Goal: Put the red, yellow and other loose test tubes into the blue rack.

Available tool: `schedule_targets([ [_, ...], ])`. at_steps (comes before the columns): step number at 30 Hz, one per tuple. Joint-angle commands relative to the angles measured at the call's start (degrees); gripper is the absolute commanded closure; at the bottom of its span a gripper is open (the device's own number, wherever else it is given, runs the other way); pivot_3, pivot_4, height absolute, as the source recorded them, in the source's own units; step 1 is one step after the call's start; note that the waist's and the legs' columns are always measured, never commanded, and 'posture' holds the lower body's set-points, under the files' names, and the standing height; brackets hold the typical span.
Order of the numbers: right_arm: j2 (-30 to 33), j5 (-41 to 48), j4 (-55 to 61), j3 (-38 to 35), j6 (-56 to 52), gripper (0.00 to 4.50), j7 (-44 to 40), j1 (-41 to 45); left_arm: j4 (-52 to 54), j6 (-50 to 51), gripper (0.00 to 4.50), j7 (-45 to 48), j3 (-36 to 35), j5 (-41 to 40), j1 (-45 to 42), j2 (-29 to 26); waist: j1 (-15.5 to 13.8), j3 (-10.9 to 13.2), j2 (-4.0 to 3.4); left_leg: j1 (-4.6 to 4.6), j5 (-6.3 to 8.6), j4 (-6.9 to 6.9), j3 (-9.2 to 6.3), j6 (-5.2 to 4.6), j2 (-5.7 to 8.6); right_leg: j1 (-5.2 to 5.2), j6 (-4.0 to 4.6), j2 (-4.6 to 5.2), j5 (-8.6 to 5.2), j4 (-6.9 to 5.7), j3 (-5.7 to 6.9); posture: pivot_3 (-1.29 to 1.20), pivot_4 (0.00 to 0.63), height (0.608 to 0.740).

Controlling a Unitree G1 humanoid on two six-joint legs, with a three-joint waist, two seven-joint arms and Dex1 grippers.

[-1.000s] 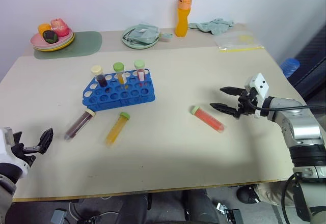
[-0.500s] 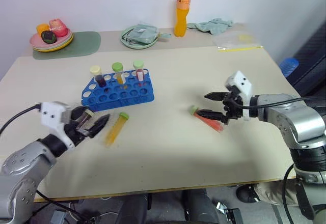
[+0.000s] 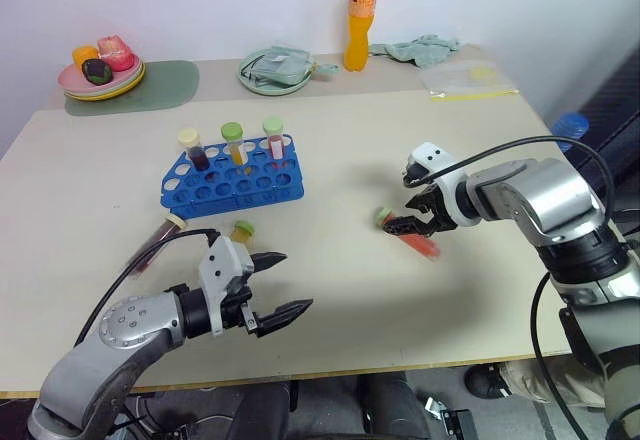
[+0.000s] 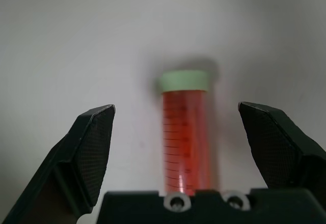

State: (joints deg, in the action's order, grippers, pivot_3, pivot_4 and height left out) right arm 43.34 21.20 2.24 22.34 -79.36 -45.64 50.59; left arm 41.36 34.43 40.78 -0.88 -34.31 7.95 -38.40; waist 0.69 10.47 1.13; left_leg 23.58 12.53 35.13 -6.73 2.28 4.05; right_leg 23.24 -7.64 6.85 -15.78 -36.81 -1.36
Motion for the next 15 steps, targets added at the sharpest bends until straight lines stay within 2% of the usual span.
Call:
schedule_targets([
  [1, 0.66, -0.18, -0.71, 2.73, 0.35, 0.21, -2.04, 2.46, 2.64, -1.39, 0.02, -0.37, -0.35, -0.6, 0.78, 0.65, -0.03, 0.0, 0.0, 0.0, 0.0, 0.0, 0.0, 0.0, 0.0, 0.0, 0.0, 0.0, 0.0, 0.0, 0.0, 0.0, 0.15, 0.74],
  [4, 0.89, -0.21, -3.2, 5.1, -0.02, 1.02, -3.86, 3.87, 3.08, -2.0, 0.0, -0.69, -0.5, -0.41, 2.19, 1.22, 0.04, 0.01, -0.01, 0.0, 0.0, 0.0, 0.0, 0.0, 0.0, 0.0, -0.03, 0.0, 0.02, 0.0, 0.0, 0.0, 0.15, 0.74],
  [9, 1.05, -0.69, -5.32, 7.45, 0.61, 3.51, -6.12, 6.66, 3.34, -2.96, 0.0, -1.31, 0.23, 0.55, 3.54, 1.74, 0.03, 0.02, -0.03, 0.0, 0.0, 0.0, -0.01, -0.01, 0.0, 0.02, -0.04, -0.01, 0.02, -0.01, 0.01, 0.0, 0.15, 0.74],
  [10, 1.43, -1.25, -5.2, 8.15, 1.42, 3.72, -6.43, 6.99, 3.32, -3.1, 0.0, -1.47, 0.24, 0.61, 3.63, 1.82, 0.03, 0.02, -0.03, 0.0, 0.0, 0.0, -0.01, -0.01, 0.0, 0.01, -0.04, -0.01, 0.02, -0.01, 0.01, 0.0, 0.15, 0.74],
  [12, 1.37, -1.67, -4.36, 7.19, 4.84, 3.72, -6.85, 6.58, 3.18, -3.39, 0.0, -1.78, -0.25, 0.55, 4.05, 1.93, 0.04, 0.02, -0.03, 0.0, 0.01, 0.0, 0.0, -0.01, 0.0, 0.02, -0.04, -0.01, 0.02, 0.0, 0.01, 0.0, 0.15, 0.74],
  [15, -0.53, -1.95, -0.96, 1.98, 17.46, 3.72, -6.48, 3.08, 2.25, -4.1, 0.0, -2.56, -2.03, 0.59, 4.89, 2.08, 0.02, 0.02, -0.03, 0.0, 0.01, -0.01, 0.0, -0.01, 0.01, 0.02, -0.06, -0.01, 0.03, 0.0, 0.01, 0.0, 0.15, 0.74],
])
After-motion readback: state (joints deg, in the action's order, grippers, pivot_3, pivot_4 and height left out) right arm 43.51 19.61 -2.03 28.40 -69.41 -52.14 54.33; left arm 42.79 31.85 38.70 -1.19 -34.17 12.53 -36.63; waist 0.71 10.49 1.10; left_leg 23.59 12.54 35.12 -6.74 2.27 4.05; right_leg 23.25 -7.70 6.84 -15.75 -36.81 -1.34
